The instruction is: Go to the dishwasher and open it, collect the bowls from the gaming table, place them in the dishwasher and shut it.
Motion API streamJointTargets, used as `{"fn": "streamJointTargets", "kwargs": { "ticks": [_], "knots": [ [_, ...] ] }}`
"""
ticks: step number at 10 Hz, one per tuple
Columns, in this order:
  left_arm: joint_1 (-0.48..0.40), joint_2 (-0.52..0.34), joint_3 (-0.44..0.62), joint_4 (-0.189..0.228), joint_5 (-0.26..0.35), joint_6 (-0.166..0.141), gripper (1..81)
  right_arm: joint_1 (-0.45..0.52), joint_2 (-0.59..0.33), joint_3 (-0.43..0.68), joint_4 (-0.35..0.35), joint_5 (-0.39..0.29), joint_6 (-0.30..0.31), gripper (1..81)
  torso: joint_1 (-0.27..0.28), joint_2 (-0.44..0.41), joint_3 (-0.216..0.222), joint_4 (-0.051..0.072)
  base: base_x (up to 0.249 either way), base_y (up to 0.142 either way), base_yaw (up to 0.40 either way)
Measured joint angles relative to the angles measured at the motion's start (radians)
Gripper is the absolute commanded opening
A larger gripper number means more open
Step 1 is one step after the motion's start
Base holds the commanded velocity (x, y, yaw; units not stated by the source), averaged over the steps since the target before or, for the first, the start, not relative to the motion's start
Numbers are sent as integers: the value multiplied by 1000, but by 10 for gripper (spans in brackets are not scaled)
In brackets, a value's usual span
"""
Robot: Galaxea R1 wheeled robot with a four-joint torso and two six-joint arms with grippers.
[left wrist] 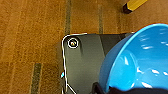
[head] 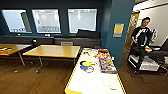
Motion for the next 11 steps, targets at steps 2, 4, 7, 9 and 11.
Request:
{"fn": "streamJointTargets", "kwargs": {
  "ticks": [2,4,7,9,11],
  "knots": [
    [11,0,-7,5,-1,0,10,0,8,-17,0,-1,0,10,0,0,0,0,-164,0,0],
    [22,0,-33,6,-1,0,10,0,6,-27,0,-2,0,10,0,0,0,0,-163,0,0],
    [24,0,-48,8,-4,0,10,0,6,-28,0,-1,0,10,0,0,0,0,-163,0,0],
    [28,3,-50,8,-3,3,10,1,7,-28,0,-1,0,10,0,0,0,0,-163,0,0],
    [28,6,-50,8,-2,3,10,1,7,-28,0,-1,0,10,0,0,0,0,-163,0,0]
  ]
}}
